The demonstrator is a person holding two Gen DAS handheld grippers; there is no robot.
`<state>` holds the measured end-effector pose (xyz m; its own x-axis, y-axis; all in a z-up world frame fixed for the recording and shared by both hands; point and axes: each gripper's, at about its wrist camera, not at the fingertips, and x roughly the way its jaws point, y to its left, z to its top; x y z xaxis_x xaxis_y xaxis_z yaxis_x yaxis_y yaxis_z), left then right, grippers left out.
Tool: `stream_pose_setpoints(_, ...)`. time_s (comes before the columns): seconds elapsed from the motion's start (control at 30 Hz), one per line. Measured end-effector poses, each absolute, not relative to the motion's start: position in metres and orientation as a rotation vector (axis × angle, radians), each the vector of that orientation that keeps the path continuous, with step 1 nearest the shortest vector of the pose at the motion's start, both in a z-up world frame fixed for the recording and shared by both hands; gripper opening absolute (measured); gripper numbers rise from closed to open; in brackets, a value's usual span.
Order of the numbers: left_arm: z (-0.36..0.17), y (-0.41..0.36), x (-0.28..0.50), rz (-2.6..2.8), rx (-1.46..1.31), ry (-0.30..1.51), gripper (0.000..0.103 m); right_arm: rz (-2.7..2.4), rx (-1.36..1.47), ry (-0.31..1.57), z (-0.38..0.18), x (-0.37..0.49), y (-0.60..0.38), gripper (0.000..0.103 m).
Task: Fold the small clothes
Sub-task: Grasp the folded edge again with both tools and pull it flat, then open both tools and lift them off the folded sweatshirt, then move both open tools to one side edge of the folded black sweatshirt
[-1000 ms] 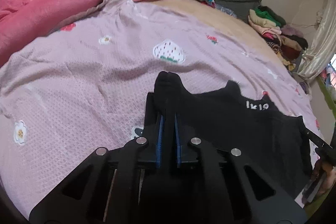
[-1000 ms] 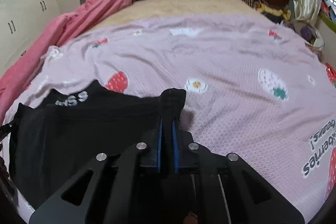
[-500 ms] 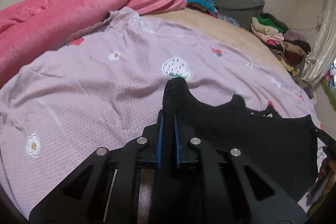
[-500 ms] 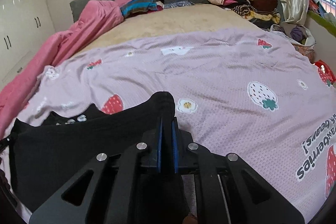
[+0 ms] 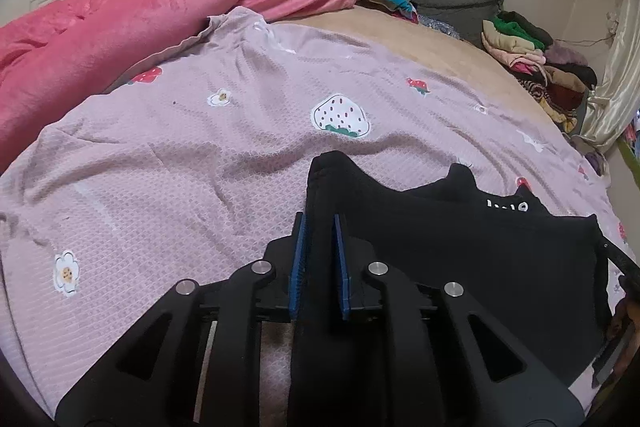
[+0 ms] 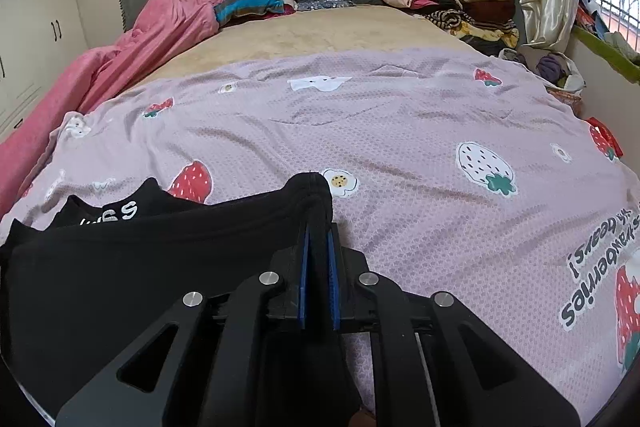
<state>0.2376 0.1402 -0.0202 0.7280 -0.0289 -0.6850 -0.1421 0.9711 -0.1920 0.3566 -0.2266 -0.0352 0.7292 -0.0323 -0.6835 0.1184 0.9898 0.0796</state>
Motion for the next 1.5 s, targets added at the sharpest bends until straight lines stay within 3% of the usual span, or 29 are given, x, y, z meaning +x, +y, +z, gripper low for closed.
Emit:
stream_pose_setpoints(0.13,-0.018,0.14,0.235,0.067,-0.231,0.753,0.007,-0.097,0.106,0.749,-0.034,0.351,-0.226,0.009)
stream_pose_setpoints(0.3,-0.015,0.136,0.229,0.076,-0.214,0.75,0.026,-0.099,0.116,0.753,-0.029,0.336,-0.227,0.014)
stream_pose_setpoints(0.37,-0.013,0.136,0.225,0.074,-0.223,0.748,0.027,-0.086,0.117,0.756,-0.027,0.329,-0.226,0.023)
stream_pose_setpoints(0.47,-0.011,0.137,0.219,0.074,-0.248,0.755,0.027,-0.068,0.094,0.756,-0.022,0.314,-0.22,0.026)
stream_pose_setpoints(0.77,-0.002,0.124,0.183,0.057,-0.234,0.754,0.041,0.079,0.05,0.824,-0.022,0.269,-0.192,0.038)
stream_pose_setpoints(1.23,-0.039,0.107,0.149,-0.036,-0.216,0.961,0.063,0.084,0.044,0.929,-0.044,0.227,-0.189,0.042)
stream_pose_setpoints(1.5,-0.041,0.108,0.133,-0.014,-0.16,0.974,0.075,0.098,0.051,0.896,-0.032,0.208,-0.183,0.063)
